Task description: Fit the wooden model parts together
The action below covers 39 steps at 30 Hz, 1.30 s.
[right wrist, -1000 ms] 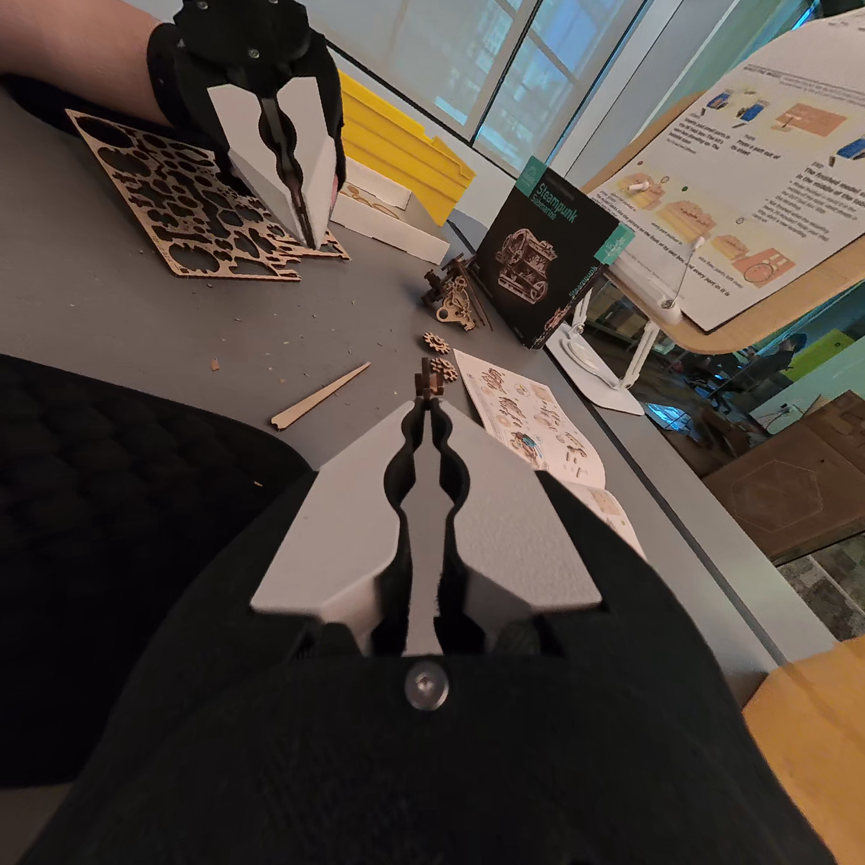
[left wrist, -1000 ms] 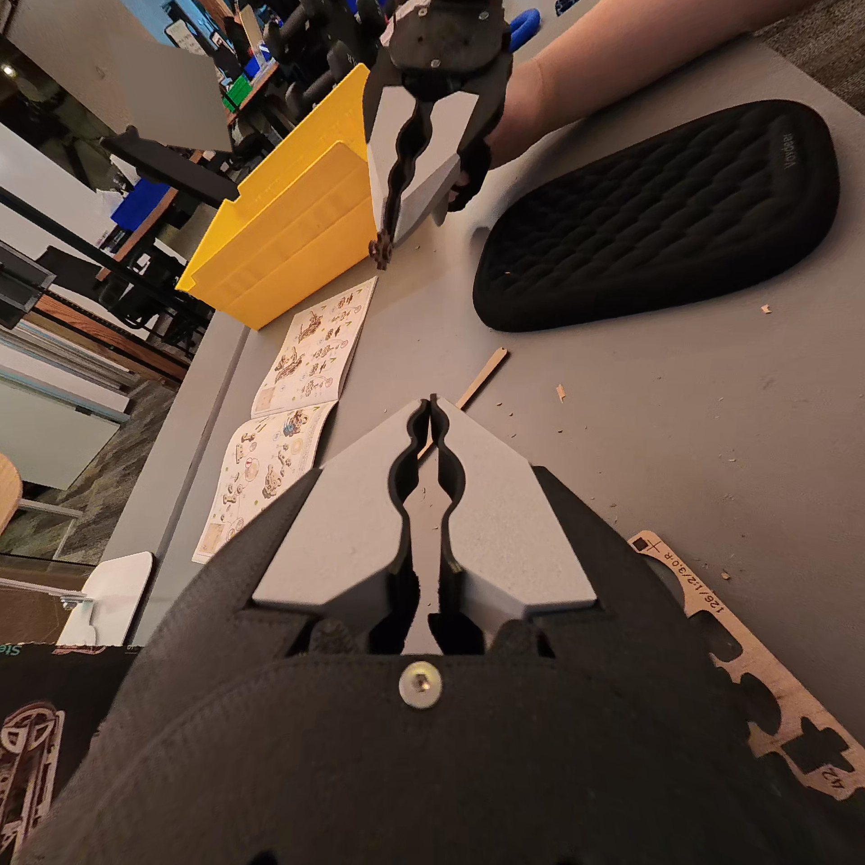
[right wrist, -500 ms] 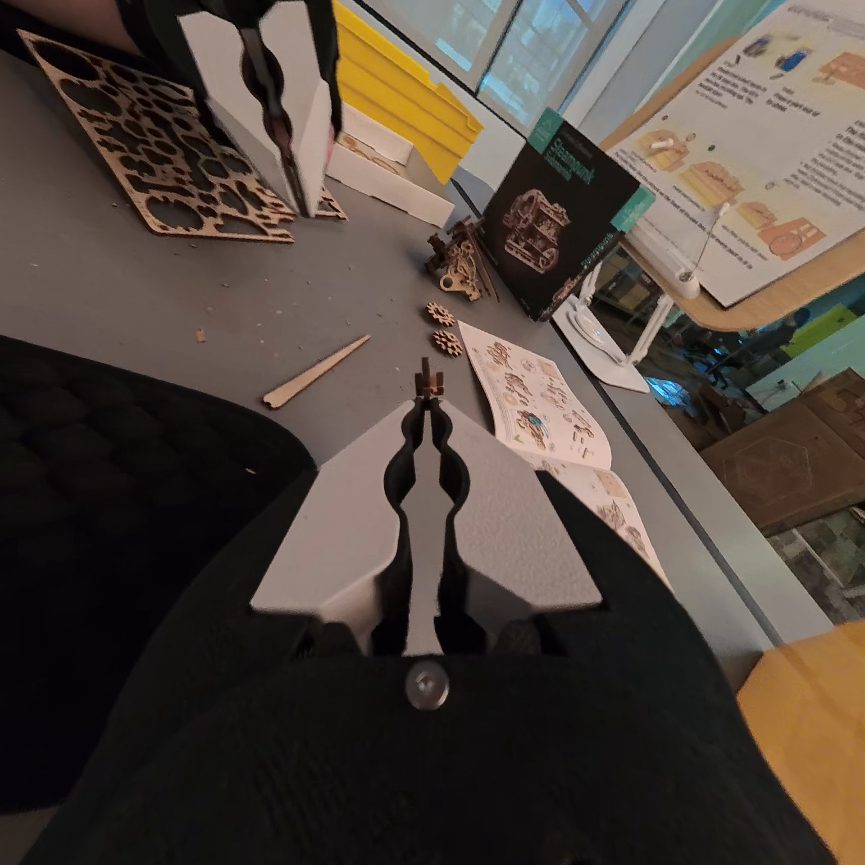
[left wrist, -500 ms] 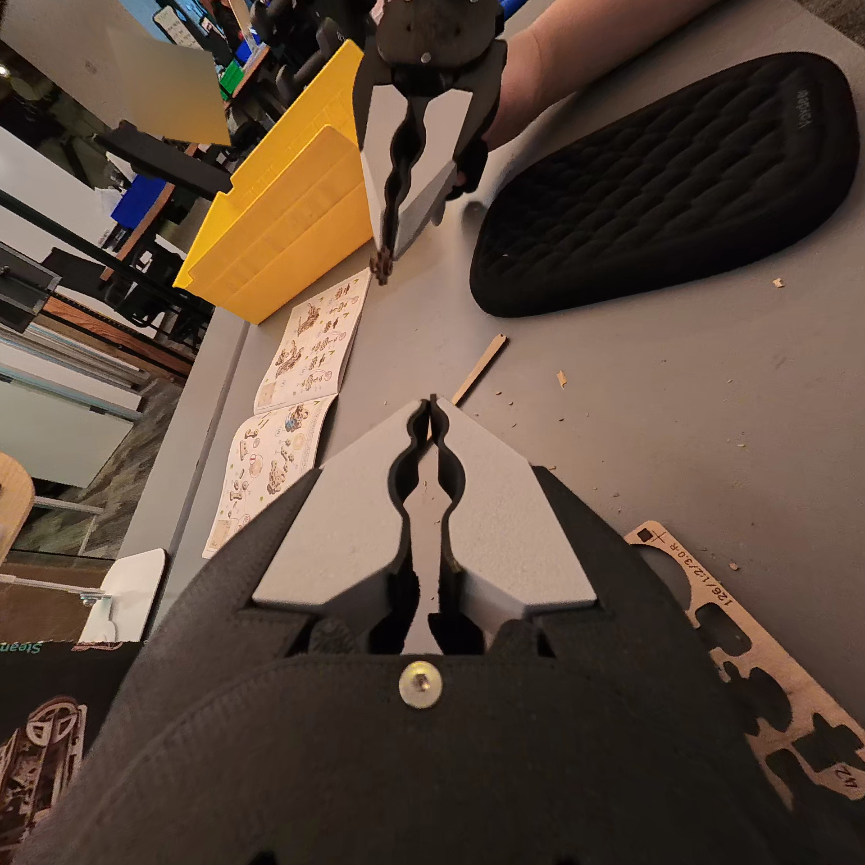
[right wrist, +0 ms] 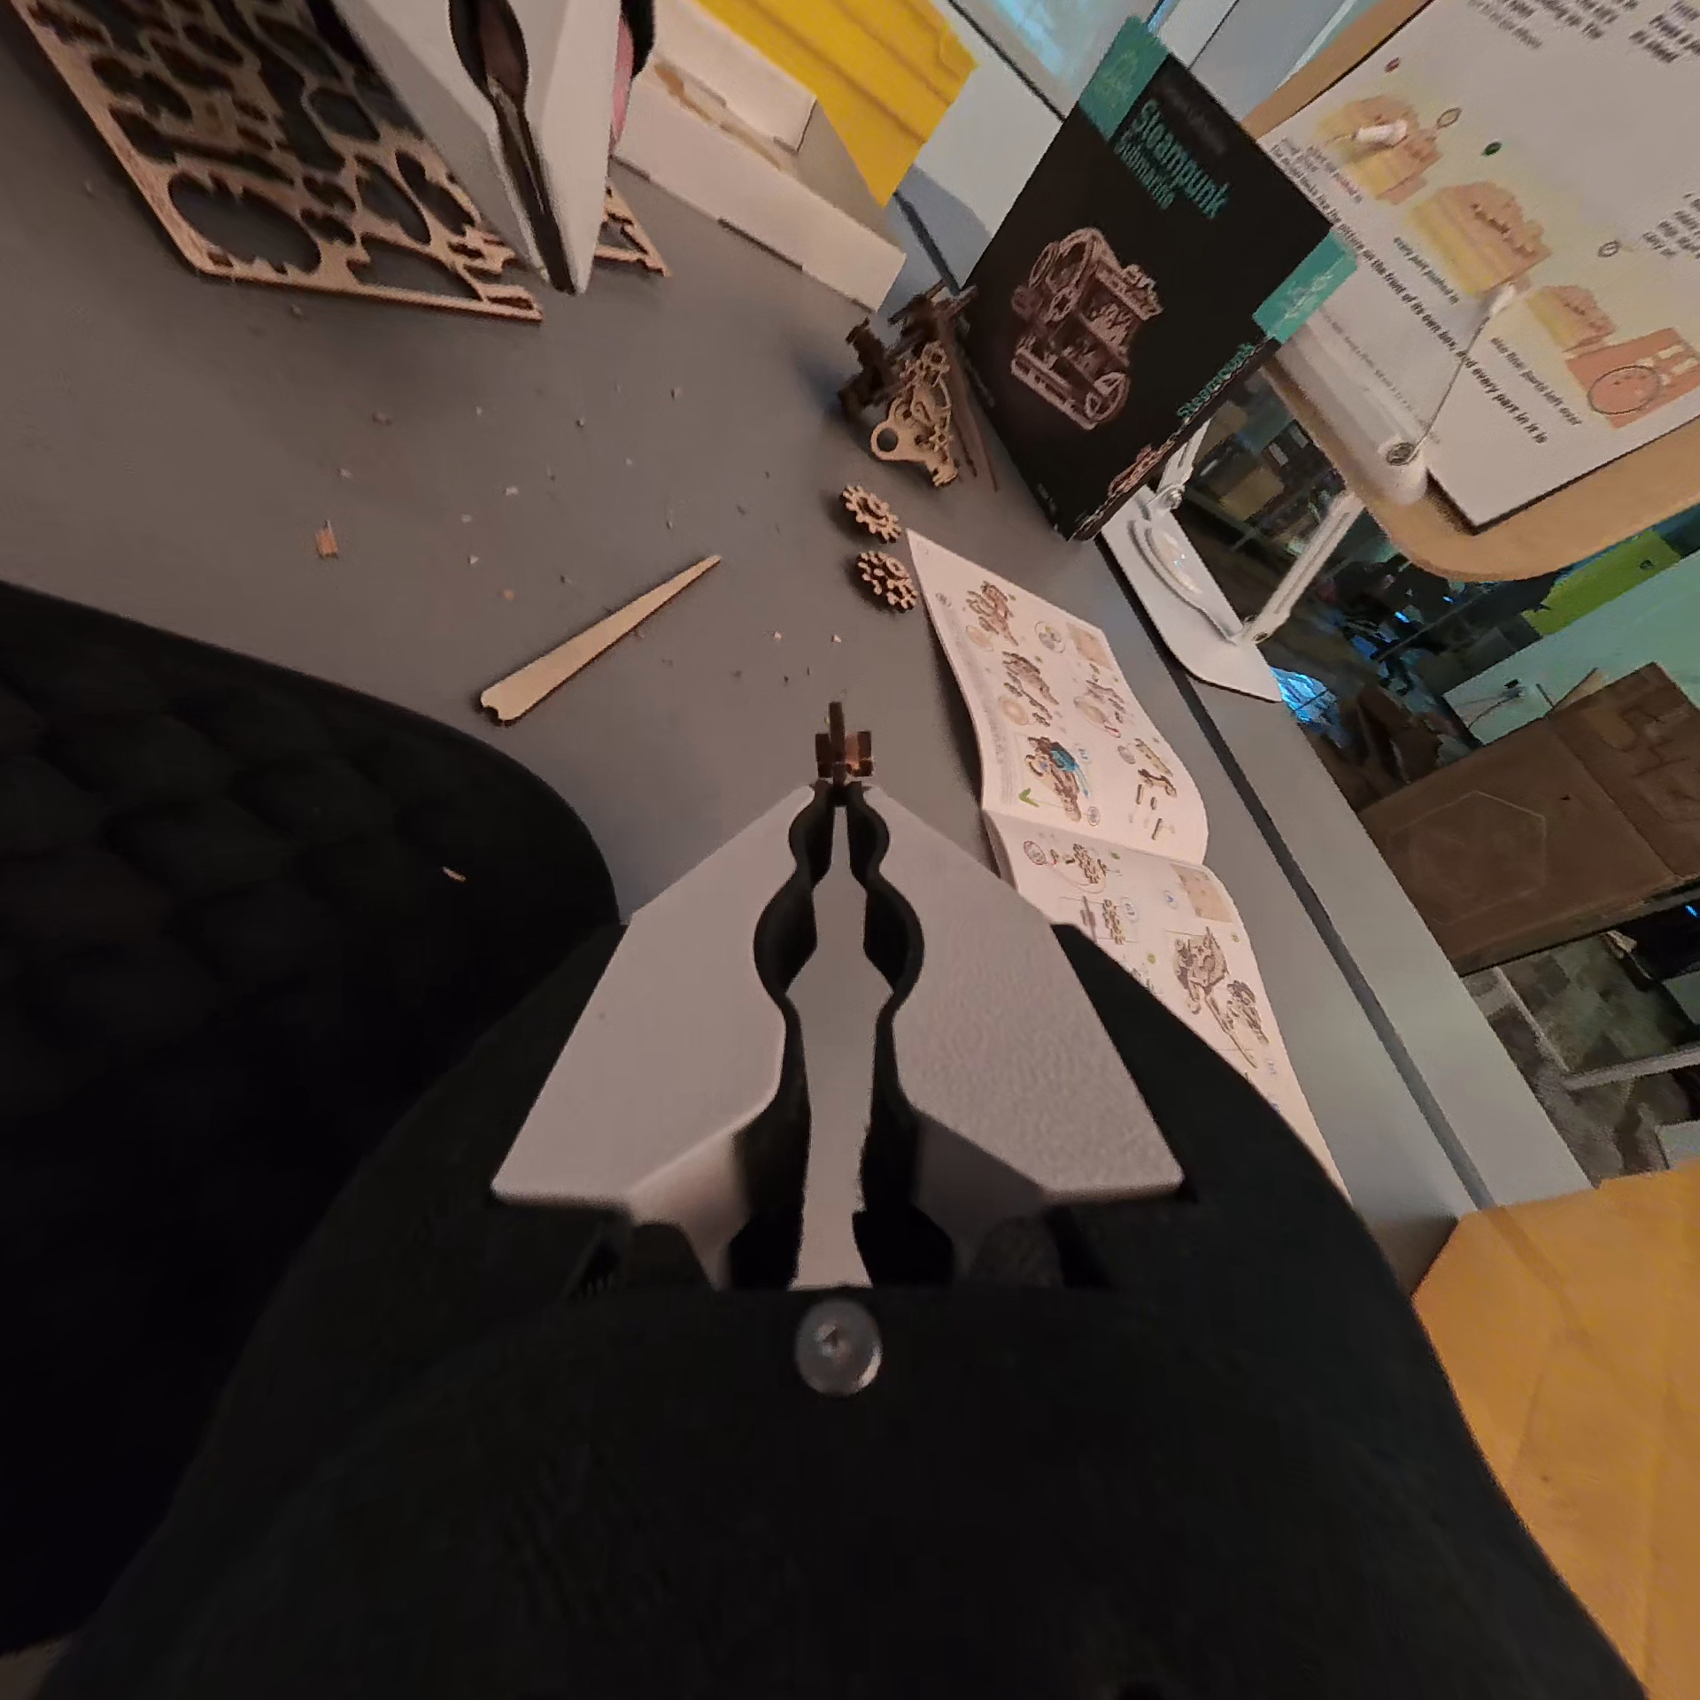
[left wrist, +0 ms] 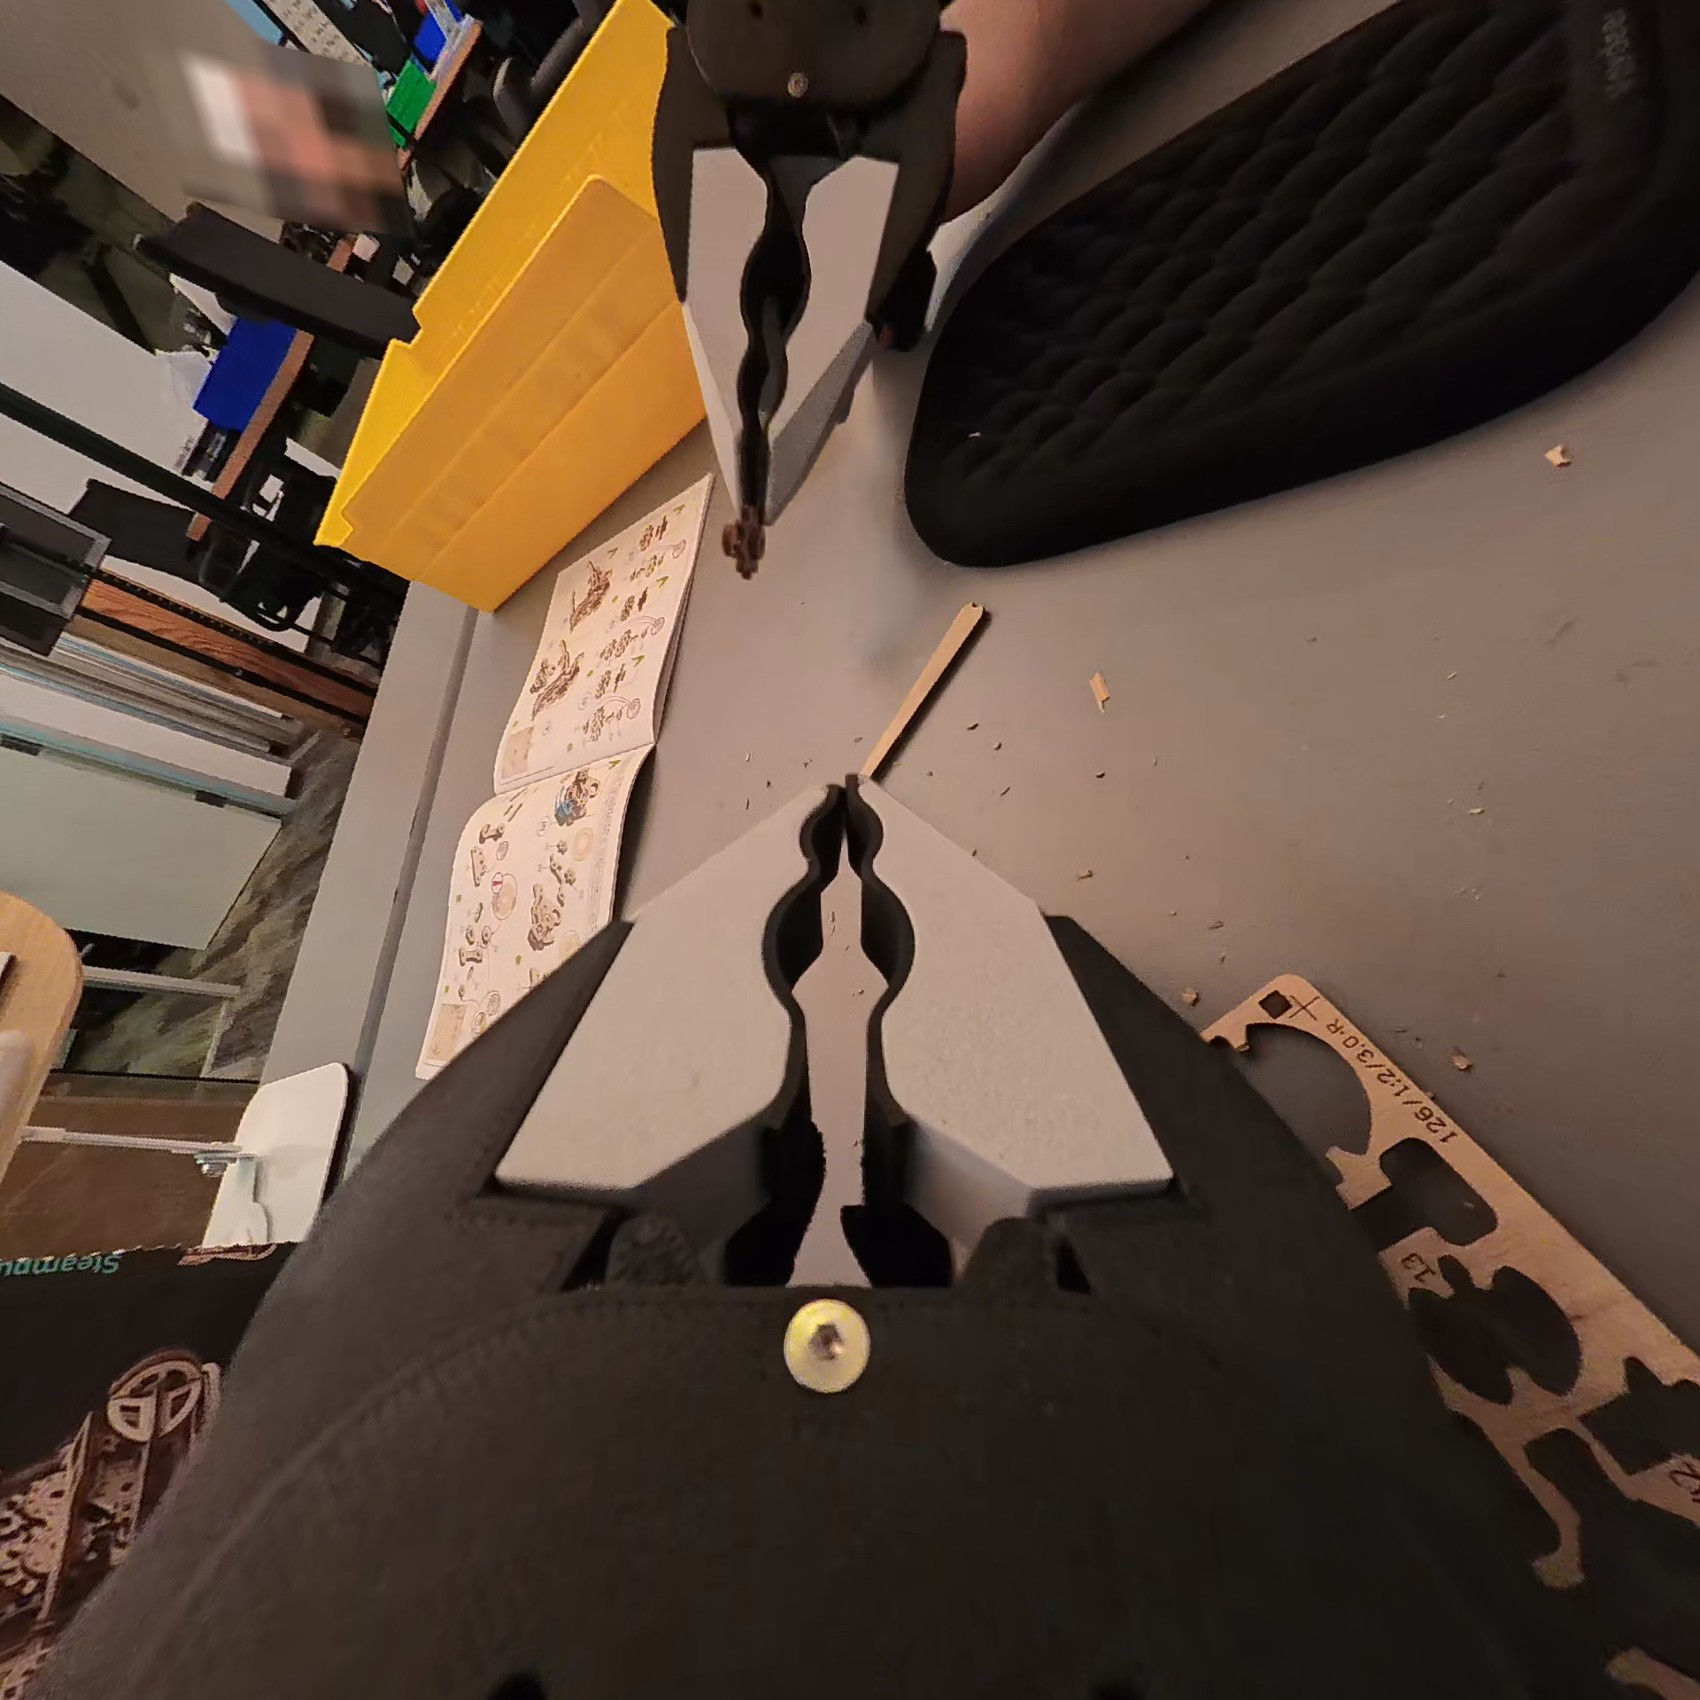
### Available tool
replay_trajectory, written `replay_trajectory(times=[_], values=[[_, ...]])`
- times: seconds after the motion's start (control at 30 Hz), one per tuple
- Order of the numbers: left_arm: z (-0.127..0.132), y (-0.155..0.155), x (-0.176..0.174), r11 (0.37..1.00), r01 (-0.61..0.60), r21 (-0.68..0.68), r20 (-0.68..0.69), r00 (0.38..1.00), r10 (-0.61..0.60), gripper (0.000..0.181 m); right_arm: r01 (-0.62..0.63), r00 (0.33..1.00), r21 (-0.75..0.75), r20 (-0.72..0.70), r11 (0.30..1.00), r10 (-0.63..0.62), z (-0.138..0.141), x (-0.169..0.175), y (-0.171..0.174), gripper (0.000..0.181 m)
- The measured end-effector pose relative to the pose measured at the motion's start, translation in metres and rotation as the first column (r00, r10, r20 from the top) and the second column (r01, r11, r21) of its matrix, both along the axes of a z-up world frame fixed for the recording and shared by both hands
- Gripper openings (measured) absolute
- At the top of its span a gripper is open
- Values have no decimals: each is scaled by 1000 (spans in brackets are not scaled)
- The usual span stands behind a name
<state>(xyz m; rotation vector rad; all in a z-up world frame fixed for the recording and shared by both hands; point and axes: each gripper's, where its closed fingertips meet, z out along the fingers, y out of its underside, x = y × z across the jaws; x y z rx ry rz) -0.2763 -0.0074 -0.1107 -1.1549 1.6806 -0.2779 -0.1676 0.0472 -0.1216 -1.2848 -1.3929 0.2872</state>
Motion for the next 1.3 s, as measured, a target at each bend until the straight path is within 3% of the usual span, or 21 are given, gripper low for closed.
replay_trajectory(times=[0.07, 0.2, 0.3, 0.6, 0.87, 1.3], values=[[-2, 0, 0, 1000, -1, 2, -7, 1000, 1, 0, 10, 1000, 11, -11, 1000, -10, 3, -1, 1, 1], [-1, -2, 3, 1000, 6, 9, -9, 1000, -6, 0, -34, 986, 81, -161, 996, 47, 46, 0, -11, 1], [0, -5, 5, 1000, 15, 7, -4, 1000, -15, 0, -38, 974, 79, -218, 996, 54, 60, 12, -13, 1], [-5, -3, 4, 1000, 10, 2, -18, 1000, -10, 0, 46, 984, 77, -177, 996, -32, 61, 40, -2, 1], [-8, -3, 4, 1000, 8, 18, -37, 999, -7, 0, 304, 943, 179, 85, 936, -322, 34, 91, 34, 1], [-9, -5, 5, 1000, 13, 18, -46, 999, -12, 0, 305, 934, 163, 142, 938, -328, 22, 95, 35, 1]])
